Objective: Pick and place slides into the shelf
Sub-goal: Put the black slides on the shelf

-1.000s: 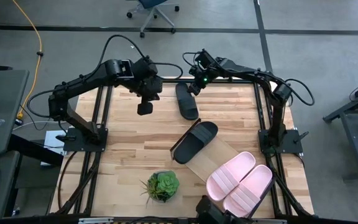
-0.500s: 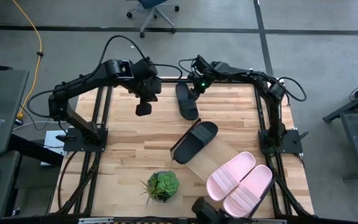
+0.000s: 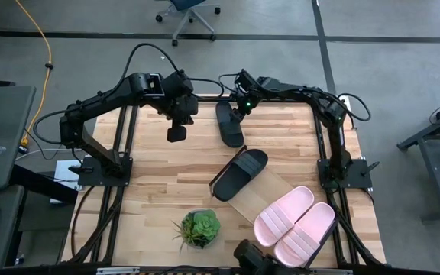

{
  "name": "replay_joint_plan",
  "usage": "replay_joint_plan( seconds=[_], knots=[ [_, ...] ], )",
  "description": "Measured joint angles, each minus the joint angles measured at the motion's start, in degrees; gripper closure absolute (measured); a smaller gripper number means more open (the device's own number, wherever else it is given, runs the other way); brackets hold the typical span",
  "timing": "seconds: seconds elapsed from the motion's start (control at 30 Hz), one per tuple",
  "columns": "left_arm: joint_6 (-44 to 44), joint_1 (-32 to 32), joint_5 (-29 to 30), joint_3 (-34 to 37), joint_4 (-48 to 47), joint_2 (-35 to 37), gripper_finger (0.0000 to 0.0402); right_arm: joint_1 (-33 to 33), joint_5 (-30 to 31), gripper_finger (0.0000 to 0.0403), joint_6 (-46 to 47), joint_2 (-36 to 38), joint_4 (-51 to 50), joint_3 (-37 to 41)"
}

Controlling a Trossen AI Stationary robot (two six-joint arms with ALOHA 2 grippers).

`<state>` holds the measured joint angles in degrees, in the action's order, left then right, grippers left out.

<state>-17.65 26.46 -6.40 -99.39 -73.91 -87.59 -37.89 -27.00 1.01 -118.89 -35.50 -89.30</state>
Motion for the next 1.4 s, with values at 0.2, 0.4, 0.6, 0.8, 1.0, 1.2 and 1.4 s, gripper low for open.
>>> replay_joint_plan(
  seconds=[0.2,0.4,0.6,0.8,1.0,1.2,1.4],
  knots=[
    [-0.02,0.0,0.0,0.0,0.0,0.0,0.0401,0.0,-1.08,0.0287,0.11,-0.73,-0.35,0.0],
    [-0.49,0.15,0.02,0.0,0.12,0.0,0.0401,-0.02,-3.75,0.0288,-1.38,-0.7,-5.78,0.0],
    [-0.52,0.15,1.14,0.0,0.31,-0.02,0.0401,0.42,-7.25,0.0288,-2.84,-0.71,-8.69,0.0],
    [-0.52,0.15,1.27,0.0,0.33,-0.02,0.0401,0.45,-8.67,0.0296,-3.14,-0.73,-9.12,0.02],
    [-0.55,0.15,1.55,0.02,0.33,-0.02,0.0401,0.44,-9.09,0.035,-2.28,-0.73,-9.02,0.02],
    [-1.43,0.15,1.55,0.02,0.37,-0.02,0.0401,0.42,-9.34,0.0398,-0.98,-0.73,-8.89,0.02],
    [-1.58,0.15,2.52,0.02,0.59,-0.02,0.0401,0.44,-9.09,0.04,1.79,-0.46,-8.08,0.09]
  ],
)
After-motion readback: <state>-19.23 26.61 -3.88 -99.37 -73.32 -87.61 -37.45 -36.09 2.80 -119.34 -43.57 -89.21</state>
